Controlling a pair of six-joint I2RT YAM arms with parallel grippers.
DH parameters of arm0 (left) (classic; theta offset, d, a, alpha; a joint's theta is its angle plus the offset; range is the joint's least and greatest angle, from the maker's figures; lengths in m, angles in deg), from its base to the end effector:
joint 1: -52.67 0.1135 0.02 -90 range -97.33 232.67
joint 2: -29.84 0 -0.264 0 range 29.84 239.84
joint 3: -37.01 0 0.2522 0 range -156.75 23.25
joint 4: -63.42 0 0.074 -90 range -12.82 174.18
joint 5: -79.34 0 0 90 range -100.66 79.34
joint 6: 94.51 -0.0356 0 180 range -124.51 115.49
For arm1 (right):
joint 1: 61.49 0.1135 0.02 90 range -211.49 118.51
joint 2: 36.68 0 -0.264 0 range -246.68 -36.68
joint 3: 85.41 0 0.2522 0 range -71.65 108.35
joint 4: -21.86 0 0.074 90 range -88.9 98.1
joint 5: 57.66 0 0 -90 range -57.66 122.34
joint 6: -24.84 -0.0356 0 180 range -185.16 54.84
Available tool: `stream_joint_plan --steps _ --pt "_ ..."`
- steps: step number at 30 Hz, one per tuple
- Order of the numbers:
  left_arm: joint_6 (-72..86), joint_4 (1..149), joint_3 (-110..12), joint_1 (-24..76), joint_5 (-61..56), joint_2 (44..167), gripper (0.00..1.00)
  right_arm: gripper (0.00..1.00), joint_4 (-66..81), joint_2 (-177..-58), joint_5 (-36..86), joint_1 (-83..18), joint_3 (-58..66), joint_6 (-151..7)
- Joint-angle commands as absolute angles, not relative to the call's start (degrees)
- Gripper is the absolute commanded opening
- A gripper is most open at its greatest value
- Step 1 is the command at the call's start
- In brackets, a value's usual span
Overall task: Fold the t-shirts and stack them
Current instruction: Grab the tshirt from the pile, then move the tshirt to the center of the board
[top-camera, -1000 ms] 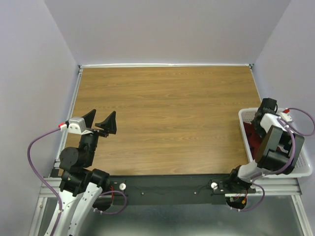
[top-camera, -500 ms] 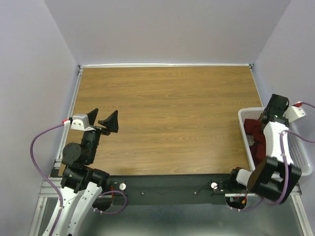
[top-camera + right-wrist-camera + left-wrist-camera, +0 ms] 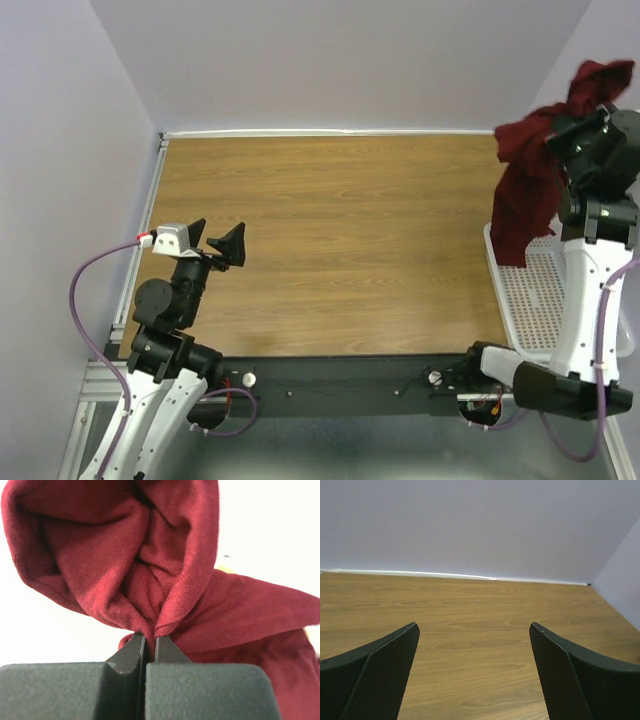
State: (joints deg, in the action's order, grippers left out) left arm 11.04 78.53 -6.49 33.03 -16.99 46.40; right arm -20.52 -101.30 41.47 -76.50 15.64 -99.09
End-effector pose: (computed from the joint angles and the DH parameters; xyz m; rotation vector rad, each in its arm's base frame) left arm 0.0944 -0.0295 0.3254 -0.0445 1.3785 -0.4396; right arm 0.2094 -0.0620 0.4905 0.8013 1.4705 0.1159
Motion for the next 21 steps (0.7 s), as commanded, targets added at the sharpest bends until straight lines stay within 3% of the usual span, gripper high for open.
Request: stream_joint_plan --steps 1,9,12,13,14,15,16,18,21 --pt "11.05 77.53 -6.37 32.9 -15.49 47.42 0.98 0.01 -18.62 -107.33 32.69 -66.09 23.87 -95.75" --pt "11.31 78.41 -7.16 32.9 -16.46 48.48 0.98 0.01 -18.79 -123.49 33.64 -38.42 40.58 -86.26" --pt "11.4 78.76 -7.25 32.98 -16.72 48.83 0.98 0.01 -19.06 -126.76 34.81 -33.12 42.79 -83.18" --pt "11.4 78.77 -7.34 32.9 -16.81 48.92 0.98 0.09 -19.06 -128.68 33.76 -31.19 42.0 -83.35" --pt "11.4 78.68 -7.34 32.98 -16.99 49.09 0.98 0.34 -19.14 -129.49 30.35 -30.39 41.3 -83.7" --pt "11.49 78.76 -7.34 32.98 -16.99 49.09 0.98 0.47 -19.14 -130.19 29.1 -28.55 40.16 -83.79" --pt "11.4 78.85 -7.34 32.98 -17.16 49.09 0.98 0.66 -19.23 -131.24 27.7 -27.49 37.71 -83.88" --pt "11.57 78.94 -7.42 32.98 -17.25 49.18 0.98 0.75 -19.58 -131.86 27.33 -25.03 34.63 -83.44" --pt "11.66 79.03 -7.43 32.98 -17.6 49.44 0.98 0.77 -20.2 -130.47 30.65 -24.67 26.72 -84.05"
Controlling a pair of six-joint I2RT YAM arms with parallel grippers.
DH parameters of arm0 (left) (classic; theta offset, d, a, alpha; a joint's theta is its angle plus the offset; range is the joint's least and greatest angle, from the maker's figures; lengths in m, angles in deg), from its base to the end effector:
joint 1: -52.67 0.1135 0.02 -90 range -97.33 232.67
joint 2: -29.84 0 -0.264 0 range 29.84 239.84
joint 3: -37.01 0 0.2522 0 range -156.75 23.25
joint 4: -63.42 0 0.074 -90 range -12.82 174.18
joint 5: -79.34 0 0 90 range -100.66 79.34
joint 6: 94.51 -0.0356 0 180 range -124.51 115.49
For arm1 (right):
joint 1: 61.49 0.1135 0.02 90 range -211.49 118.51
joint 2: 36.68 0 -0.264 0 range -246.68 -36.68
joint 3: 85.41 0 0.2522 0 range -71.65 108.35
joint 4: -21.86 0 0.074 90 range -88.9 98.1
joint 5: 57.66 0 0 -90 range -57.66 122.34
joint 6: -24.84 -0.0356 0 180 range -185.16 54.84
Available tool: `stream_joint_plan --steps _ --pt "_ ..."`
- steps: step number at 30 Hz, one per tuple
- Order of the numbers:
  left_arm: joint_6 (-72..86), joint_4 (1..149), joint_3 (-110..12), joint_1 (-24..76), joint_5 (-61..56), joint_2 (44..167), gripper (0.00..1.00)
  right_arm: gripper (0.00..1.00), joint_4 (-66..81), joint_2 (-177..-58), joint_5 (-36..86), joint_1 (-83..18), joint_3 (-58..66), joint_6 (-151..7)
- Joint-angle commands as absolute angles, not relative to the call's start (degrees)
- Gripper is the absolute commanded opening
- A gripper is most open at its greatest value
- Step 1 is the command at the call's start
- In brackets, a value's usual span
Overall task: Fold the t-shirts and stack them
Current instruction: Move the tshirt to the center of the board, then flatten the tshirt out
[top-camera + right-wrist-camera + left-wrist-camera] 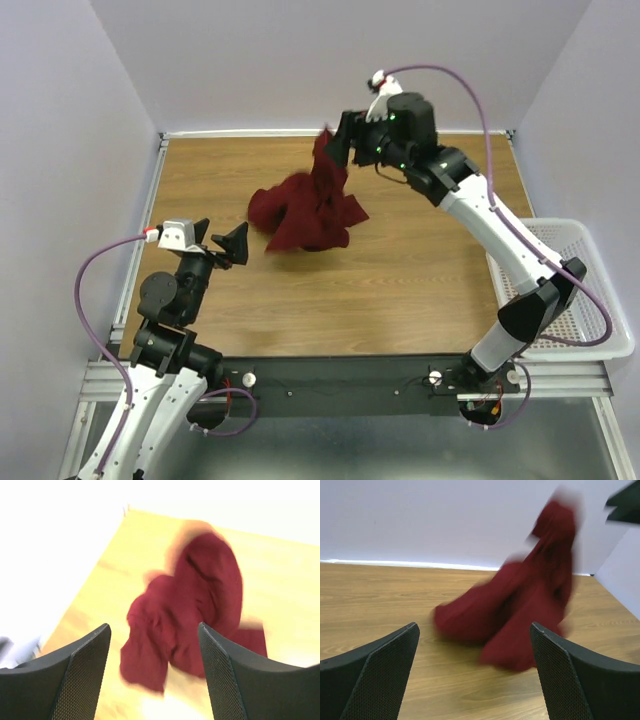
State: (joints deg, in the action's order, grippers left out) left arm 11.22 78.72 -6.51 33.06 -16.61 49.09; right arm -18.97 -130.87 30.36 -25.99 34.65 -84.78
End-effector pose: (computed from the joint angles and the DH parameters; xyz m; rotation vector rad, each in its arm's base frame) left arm 0.1037 -0.0330 0.3213 -0.0384 1.4287 -0.4361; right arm 0.3022 0.2171 0.4585 -0.2860 1.8687 0.7006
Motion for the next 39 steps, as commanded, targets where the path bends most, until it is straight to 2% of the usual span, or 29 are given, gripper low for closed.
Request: stream_joint_plan --steps 1,5,7,13,19,23,27,33,39 --pt "11.58 79.03 -7.43 33.07 -17.6 49.62 0.98 0.77 -20.2 -129.77 32.06 -24.67 24.0 -83.79" --pt "11.75 78.85 -7.43 33.07 -18.04 50.5 0.98 0.77 -20.11 -125.55 43.74 -24.84 9.96 -80.9" --pt "12.01 78.77 -7.43 33.07 -18.13 50.85 0.98 0.77 -20.02 -125.36 44.91 -24.93 6.41 -80.37" --pt "12.89 79.2 -7.69 33.25 -19.44 53.92 0.98 0.77 -15.99 -130.28 37.63 -25.19 -0.45 -82.47" --pt "23.68 86.83 -8.13 33.34 -27.69 59.8 0.99 0.76 -10.27 -136.08 27.42 -25.11 -0.55 -86.34" --pt "30.64 90.36 -8.74 33.42 -30.25 67.09 0.99 0.7 -7.64 -138.19 23.74 -25.19 0.33 -86.0" --pt "32.14 86.51 -7.78 35.0 -25.96 72.97 0.99 0.67 -5.61 -139.95 21.27 -25.19 0.51 -85.46" --pt "33.55 81.49 -8.04 40.62 -17.53 86.52 0.98 0.63 -1.93 -141.01 23.99 -26.76 0.34 -86.25" --pt "33.11 77.45 -8.65 48.7 -5.84 100.58 0.99 0.66 7.48 -141.36 8.02 -35.82 -0.28 -95.38"
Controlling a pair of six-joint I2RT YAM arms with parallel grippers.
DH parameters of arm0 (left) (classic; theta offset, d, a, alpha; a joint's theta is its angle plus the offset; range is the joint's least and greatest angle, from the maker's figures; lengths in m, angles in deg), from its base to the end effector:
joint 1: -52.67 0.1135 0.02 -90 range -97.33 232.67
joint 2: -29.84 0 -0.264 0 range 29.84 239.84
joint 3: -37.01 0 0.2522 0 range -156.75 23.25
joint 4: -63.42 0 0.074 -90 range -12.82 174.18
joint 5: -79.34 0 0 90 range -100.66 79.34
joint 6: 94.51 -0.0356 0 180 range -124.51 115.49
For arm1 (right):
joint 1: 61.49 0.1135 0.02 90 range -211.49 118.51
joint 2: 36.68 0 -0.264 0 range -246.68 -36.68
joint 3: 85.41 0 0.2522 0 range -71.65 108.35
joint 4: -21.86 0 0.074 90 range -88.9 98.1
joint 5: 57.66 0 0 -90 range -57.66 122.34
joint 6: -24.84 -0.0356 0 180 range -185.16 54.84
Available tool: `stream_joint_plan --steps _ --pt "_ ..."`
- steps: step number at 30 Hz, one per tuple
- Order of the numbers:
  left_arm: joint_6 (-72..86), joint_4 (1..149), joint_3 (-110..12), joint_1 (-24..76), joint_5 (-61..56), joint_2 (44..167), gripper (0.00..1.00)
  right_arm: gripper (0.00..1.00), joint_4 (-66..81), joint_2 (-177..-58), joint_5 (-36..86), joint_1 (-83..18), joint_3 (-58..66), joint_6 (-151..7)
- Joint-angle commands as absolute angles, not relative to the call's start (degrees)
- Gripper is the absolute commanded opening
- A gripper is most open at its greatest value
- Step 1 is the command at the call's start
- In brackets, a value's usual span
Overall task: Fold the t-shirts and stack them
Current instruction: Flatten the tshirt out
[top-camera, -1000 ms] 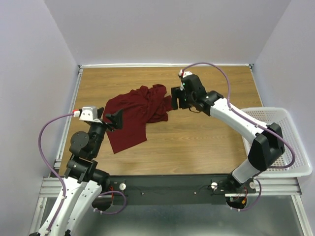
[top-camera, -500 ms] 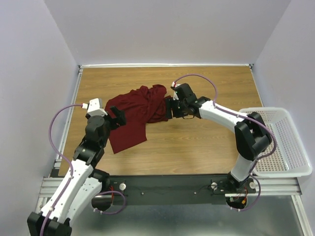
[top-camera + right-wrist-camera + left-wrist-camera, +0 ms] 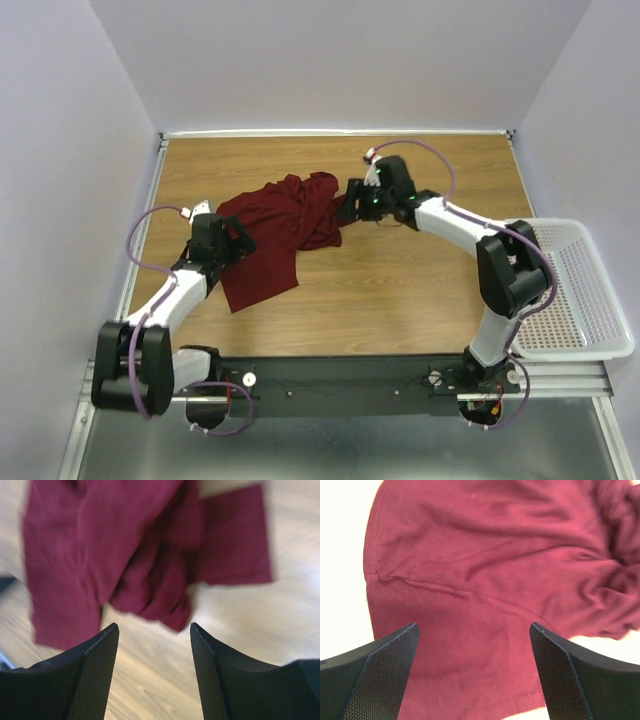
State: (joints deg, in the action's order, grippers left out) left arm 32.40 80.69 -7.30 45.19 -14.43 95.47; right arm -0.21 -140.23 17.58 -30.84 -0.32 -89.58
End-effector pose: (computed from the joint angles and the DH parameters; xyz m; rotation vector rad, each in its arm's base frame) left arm 0.2299 -0.0278 0.1940 -0.6100 2.1815 -0.3428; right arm 0.3425 0.2135 0.2198 -0.2705 2.3632 0.7784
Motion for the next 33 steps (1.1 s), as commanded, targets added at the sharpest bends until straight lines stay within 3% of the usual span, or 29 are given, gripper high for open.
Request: stream_joint_plan --steps 1,11,17,23,29,33 --pt "33.11 76.23 -8.92 49.24 -3.48 102.08 0.99 0.67 10.27 -141.71 7.65 -36.96 -0.19 -96.61" --pt "33.02 75.6 -12.08 52.14 -0.91 114.82 0.97 0.74 27.48 -149.79 0.18 -40.57 2.27 -113.81" --pt "33.02 75.78 -11.12 54.69 -0.29 115.1 0.97 0.74 39.54 -158.58 -3.07 -40.84 4.46 -124.64" --pt "32.93 76.74 -9.71 54.78 -1.34 113.69 0.97 0.73 41.68 -162.97 -1.76 -40.84 8.59 -126.51" --pt "33.63 76.92 -7.87 54.96 -2.04 110.97 0.97 0.69 41.76 -165.62 -1.15 -40.84 11.5 -127.65" --pt "34.08 77.09 -6.46 55.13 -2.48 108.6 0.98 0.6 41.76 -166.76 -0.62 -40.75 12.02 -127.74"
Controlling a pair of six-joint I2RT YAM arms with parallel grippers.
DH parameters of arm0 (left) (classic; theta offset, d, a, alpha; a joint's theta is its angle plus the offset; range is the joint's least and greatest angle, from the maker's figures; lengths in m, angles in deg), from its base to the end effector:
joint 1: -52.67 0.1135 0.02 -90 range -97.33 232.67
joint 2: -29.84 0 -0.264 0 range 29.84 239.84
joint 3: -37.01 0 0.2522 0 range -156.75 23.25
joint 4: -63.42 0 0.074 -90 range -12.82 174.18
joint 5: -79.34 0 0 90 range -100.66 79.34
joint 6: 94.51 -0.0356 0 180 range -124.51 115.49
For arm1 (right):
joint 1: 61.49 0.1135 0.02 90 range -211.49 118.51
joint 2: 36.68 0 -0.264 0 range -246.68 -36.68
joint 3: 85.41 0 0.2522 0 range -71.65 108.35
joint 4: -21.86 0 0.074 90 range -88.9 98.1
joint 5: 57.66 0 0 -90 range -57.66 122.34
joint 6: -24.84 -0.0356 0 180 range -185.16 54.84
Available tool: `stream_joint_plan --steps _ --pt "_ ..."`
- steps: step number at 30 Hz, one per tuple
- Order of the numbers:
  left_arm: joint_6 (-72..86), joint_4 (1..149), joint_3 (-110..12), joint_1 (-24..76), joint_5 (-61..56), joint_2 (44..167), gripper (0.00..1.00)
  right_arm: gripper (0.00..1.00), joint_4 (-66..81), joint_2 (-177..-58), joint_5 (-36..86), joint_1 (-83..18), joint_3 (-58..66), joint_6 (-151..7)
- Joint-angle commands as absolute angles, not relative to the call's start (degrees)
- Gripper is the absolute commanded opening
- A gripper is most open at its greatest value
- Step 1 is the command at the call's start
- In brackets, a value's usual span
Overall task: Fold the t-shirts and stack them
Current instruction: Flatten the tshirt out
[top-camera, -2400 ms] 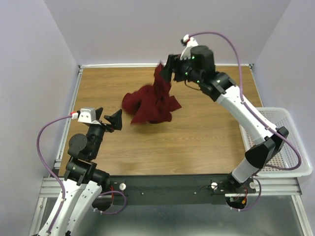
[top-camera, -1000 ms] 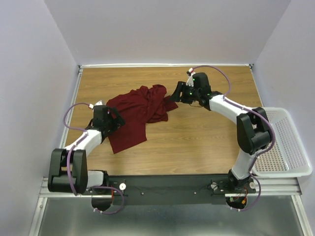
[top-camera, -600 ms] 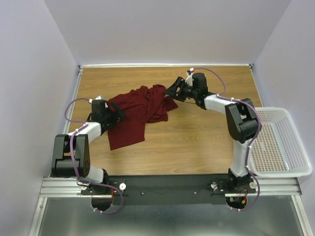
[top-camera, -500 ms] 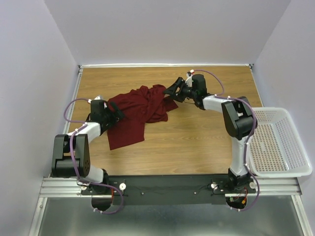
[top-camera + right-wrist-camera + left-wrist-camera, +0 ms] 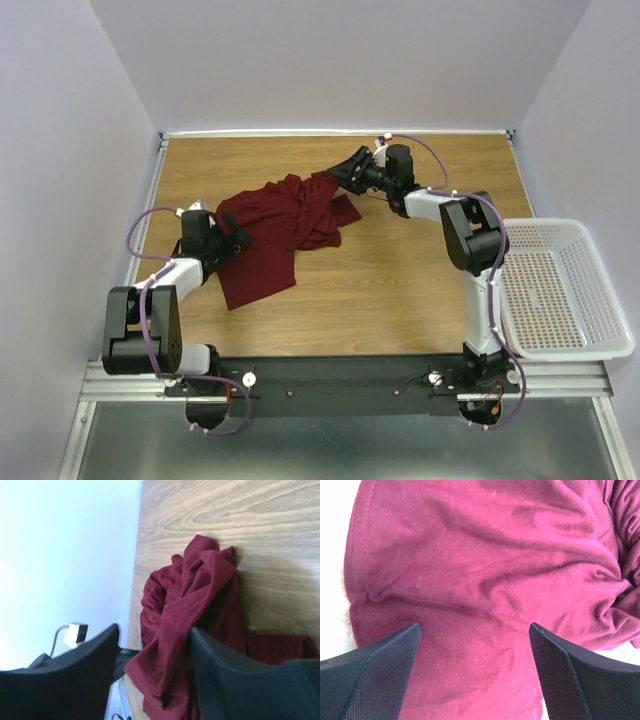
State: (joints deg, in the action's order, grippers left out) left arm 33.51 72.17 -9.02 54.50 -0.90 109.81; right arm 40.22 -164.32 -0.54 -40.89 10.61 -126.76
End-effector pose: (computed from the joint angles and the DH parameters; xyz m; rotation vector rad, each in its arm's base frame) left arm 0.2635 0.0024 0.1587 -0.7205 2.2464 -0.5121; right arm 0.4585 0.1930 0.1665 0.2619 2.0302 1.4807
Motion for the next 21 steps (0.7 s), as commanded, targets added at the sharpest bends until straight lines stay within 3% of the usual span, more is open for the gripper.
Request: stream_joint_plan --steps 1,4,5,7,11,14,18,21 --pt "34.16 77.1 -6.2 55.13 -2.57 108.16 0.98 0.57 41.76 -167.11 -0.62 -40.75 12.46 -127.74" --pt "34.25 77.1 -6.02 55.22 -3.27 107.45 0.98 0.33 41.68 -167.2 -0.79 -40.75 14.47 -126.95" --pt "34.25 77.1 -5.93 55.22 -3.36 107.45 0.98 0.12 40.89 -167.03 -0.88 -40.84 15.44 -125.81" --pt "34.43 77.1 -5.76 55.22 -3.02 107.8 0.98 0.01 37.74 -165.98 -0.71 -40.84 18.69 -123.27" --pt "35.39 75.78 -4.18 55.22 -1.87 108.07 0.98 0.01 21.41 -161.08 2.71 -40.75 28.36 -110.03" --pt "35.66 75.08 -3.65 55.22 -1.17 107.89 0.98 0.01 16.39 -155.01 6.75 -40.66 28.37 -104.64" --pt "35.48 74.9 -3.65 55.22 -0.9 107.19 0.98 0.01 8.73 -140.97 13.6 -39.35 23.29 -94.81" --pt "35.66 74.63 -3.47 55.22 -0.38 106.66 0.98 0.03 4.33 -131.48 17.46 -36.37 11.37 -91.63"
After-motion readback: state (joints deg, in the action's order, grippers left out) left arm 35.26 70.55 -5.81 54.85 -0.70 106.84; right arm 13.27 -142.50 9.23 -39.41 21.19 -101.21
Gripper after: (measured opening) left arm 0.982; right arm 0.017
